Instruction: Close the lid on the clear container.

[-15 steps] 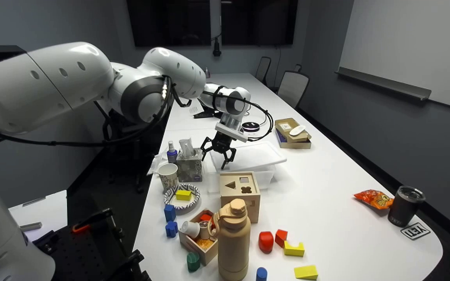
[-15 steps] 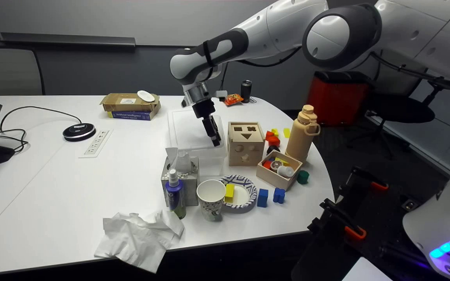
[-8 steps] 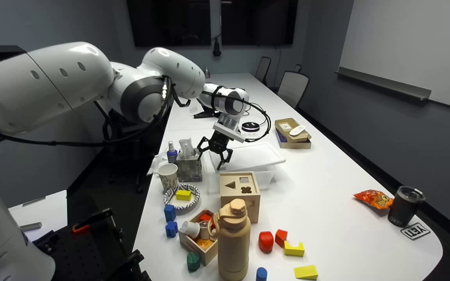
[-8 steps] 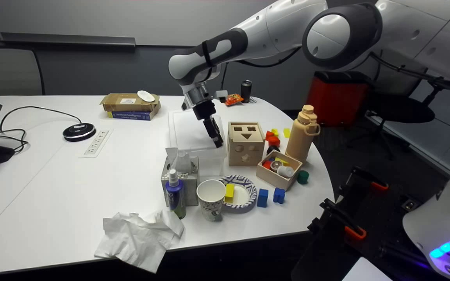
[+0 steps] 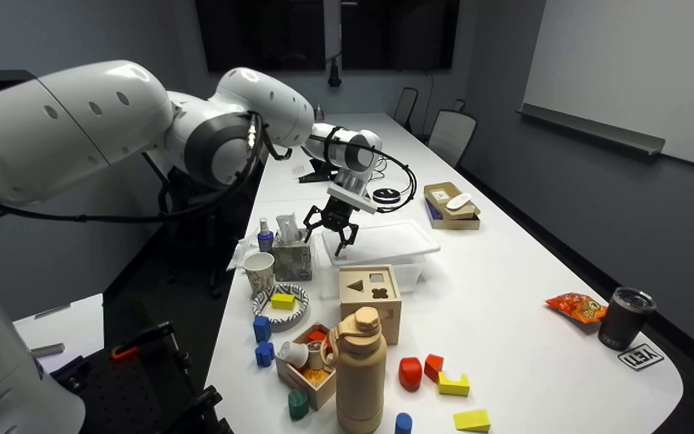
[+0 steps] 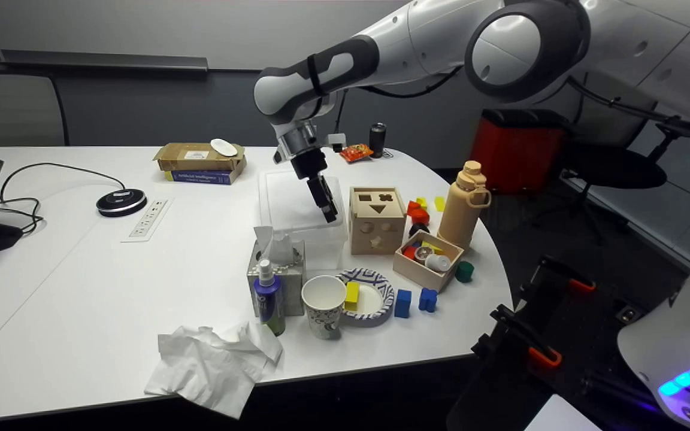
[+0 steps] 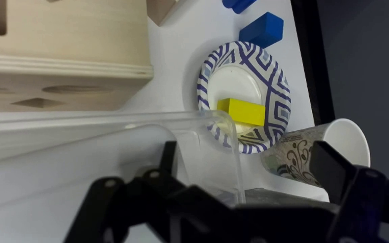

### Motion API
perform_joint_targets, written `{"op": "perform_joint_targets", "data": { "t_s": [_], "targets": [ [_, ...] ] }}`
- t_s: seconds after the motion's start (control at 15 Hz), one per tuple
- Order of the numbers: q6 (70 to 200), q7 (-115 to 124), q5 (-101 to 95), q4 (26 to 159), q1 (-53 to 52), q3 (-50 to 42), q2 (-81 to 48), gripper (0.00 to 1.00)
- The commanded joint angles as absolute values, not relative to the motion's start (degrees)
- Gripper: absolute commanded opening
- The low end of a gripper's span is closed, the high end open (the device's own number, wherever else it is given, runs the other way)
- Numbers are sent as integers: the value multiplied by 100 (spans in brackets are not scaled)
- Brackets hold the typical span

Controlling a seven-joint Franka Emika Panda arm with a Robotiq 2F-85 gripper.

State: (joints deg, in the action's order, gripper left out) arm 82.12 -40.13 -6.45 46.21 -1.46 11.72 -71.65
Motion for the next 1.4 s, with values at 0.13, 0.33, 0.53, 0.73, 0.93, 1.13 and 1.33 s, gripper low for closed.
{"op": "perform_joint_targets", "data": {
  "t_s": [0.13,0.33,0.53,0.73,0.93,1.13,1.33],
  "targets": [
    [8566,-3850,-607,4907,-124,1186,-6903,100],
    [9064,-3839,-624,5046,-115,1178,-6899,100],
    [9589,-3802,-632,5225,-109,1165,-6881,100],
    [9773,-3743,-647,5418,-102,1154,-6829,100],
    [9560,-3785,-665,5519,-114,1151,-6782,100],
    [9494,-3821,-660,5652,-116,1173,-6714,100],
    [9416,-3817,-645,5788,-122,1186,-6628,100]
  ]
}}
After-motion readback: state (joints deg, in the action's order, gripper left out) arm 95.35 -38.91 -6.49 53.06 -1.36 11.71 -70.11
